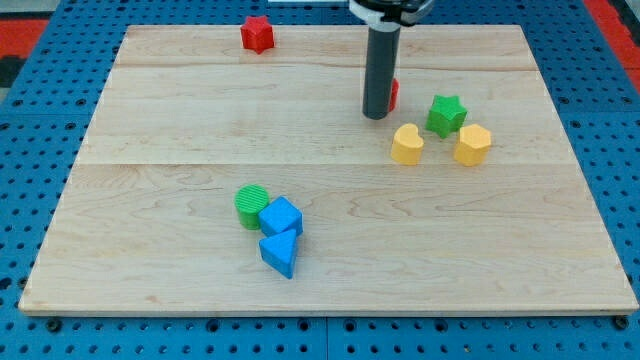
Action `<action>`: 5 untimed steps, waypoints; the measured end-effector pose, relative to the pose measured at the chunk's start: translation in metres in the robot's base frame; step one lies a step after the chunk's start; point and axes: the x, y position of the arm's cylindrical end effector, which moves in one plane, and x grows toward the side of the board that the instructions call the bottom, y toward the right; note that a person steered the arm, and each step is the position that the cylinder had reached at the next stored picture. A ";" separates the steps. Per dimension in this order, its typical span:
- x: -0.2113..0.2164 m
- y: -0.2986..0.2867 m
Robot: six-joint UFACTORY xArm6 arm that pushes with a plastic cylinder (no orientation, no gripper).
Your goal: Push green star below red circle
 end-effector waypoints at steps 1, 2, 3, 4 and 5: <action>-0.025 0.012; -0.032 0.061; -0.032 0.126; -0.013 0.132; 0.000 0.109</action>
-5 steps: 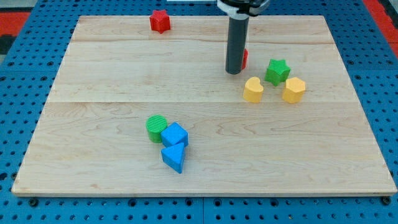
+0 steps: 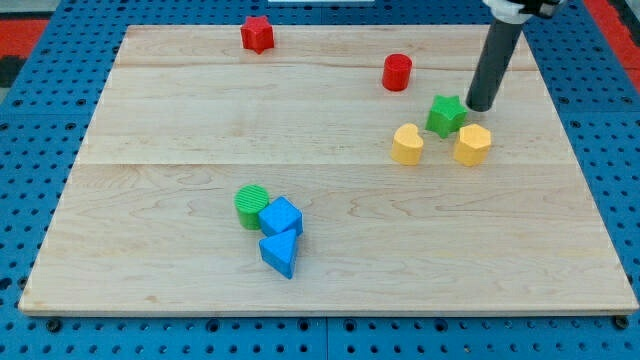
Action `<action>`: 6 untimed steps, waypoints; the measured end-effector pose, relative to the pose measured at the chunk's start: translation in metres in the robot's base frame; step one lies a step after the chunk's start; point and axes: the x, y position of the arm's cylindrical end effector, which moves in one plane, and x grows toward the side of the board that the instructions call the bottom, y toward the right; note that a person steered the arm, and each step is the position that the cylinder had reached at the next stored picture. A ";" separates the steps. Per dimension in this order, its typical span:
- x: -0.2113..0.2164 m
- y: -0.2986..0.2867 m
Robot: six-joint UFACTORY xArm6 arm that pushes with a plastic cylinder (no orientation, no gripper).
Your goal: Push green star below red circle
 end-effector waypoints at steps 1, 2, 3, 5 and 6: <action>0.002 -0.020; 0.004 -0.031; 0.005 -0.060; 0.005 -0.065; 0.005 -0.066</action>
